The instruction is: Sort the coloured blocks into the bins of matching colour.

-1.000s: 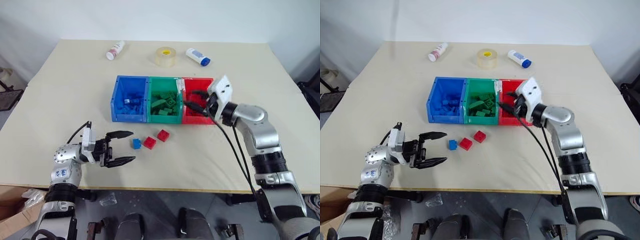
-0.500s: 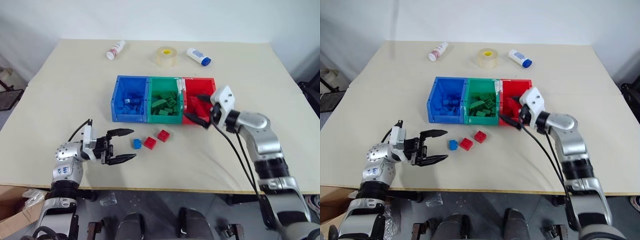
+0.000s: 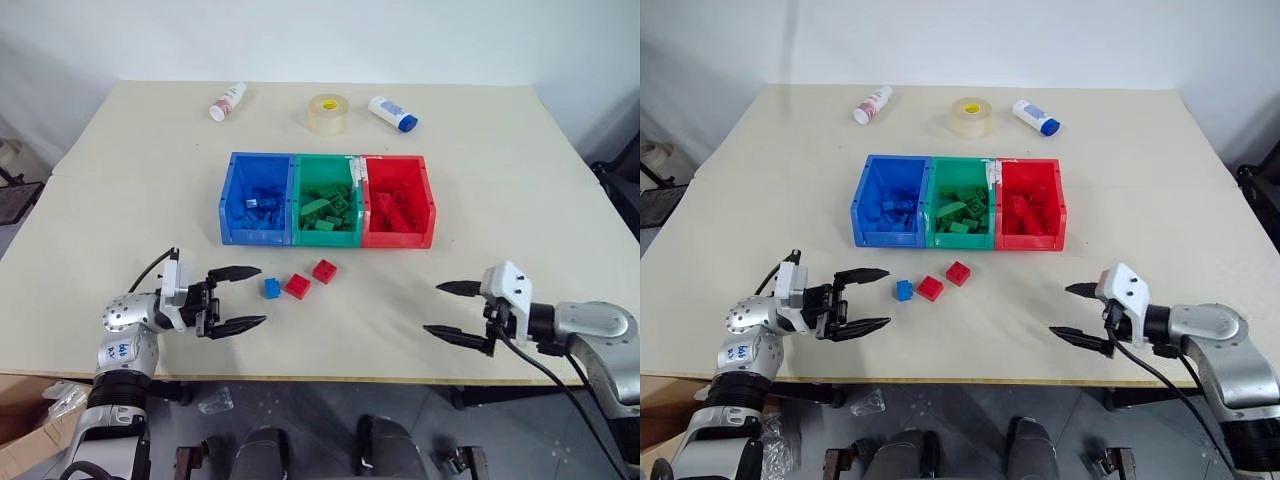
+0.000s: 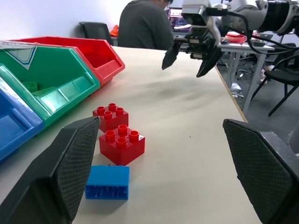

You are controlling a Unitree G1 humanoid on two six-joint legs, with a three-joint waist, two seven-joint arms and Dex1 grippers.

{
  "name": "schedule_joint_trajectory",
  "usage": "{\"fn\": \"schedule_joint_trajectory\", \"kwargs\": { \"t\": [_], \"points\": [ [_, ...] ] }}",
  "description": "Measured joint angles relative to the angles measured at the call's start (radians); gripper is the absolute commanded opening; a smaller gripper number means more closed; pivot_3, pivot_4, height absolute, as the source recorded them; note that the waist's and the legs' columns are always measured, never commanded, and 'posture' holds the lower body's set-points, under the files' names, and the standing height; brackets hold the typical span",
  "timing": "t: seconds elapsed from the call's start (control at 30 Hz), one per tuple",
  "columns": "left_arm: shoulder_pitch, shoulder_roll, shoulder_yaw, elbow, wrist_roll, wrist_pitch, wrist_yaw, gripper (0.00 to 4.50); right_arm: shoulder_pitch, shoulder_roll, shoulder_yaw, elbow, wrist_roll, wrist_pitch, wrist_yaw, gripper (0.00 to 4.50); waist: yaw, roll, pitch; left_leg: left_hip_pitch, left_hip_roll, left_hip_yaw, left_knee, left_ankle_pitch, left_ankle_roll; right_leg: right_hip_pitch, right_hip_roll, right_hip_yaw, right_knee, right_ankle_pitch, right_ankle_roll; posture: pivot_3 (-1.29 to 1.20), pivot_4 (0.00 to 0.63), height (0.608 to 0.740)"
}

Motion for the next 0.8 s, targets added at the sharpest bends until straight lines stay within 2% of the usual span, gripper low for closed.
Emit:
{"fn": "schedule_joint_trajectory", "kwargs": {
  "t": [0.13, 0.3, 0.43, 0.53, 0.8],
  "points": [
    [-0.002, 0.001, 0.001, 0.000, 0.000, 0.000, 0.000, 4.50, -0.011, 0.006, 0.003, -0.023, 0.001, 0.017, -0.021, 4.45, 0.002, 0.000, 0.000, 0.000, 0.000, 0.000, 0.000, 0.000, 0.000, 0.000, 0.000, 0.000, 0.000, 0.000, 0.000, 0.00, 0.150, 0.740],
    [-0.006, 0.006, 0.004, 0.001, 0.000, 0.001, 0.000, 4.50, -0.075, 0.077, 0.062, -0.030, -0.003, 0.043, -0.069, 4.45, 0.001, 0.000, 0.000, 0.000, 0.000, 0.000, 0.000, 0.000, 0.000, 0.000, 0.000, 0.000, 0.000, 0.000, 0.000, 0.00, 0.150, 0.740],
    [-0.007, 0.010, 0.004, -0.005, 0.000, 0.002, 0.000, 4.50, -0.178, 0.223, 0.183, -0.021, -0.044, 0.042, -0.144, 4.45, -0.002, -0.001, 0.000, 0.000, 0.000, 0.000, 0.000, 0.000, 0.000, 0.000, 0.000, 0.000, 0.001, 0.000, 0.000, 0.00, 0.150, 0.740],
    [0.013, 0.012, 0.007, -0.017, -0.001, 0.004, 0.000, 4.50, -0.267, 0.329, 0.261, 0.069, -0.105, 0.022, -0.203, 4.45, -0.002, -0.001, 0.000, 0.000, 0.000, 0.000, 0.001, 0.000, 0.000, 0.000, 0.000, 0.000, 0.001, 0.000, 0.000, 0.00, 0.150, 0.740],
    [0.069, 0.022, 0.024, -0.091, -0.002, 0.016, 0.005, 4.50, -0.403, 0.494, 0.362, 0.318, -0.208, -0.074, -0.262, 4.45, -0.004, -0.001, 0.000, 0.000, 0.000, 0.000, 0.000, 0.000, 0.000, -0.001, 0.000, 0.000, 0.001, 0.000, 0.000, 0.00, 0.150, 0.740]
  ]
}}
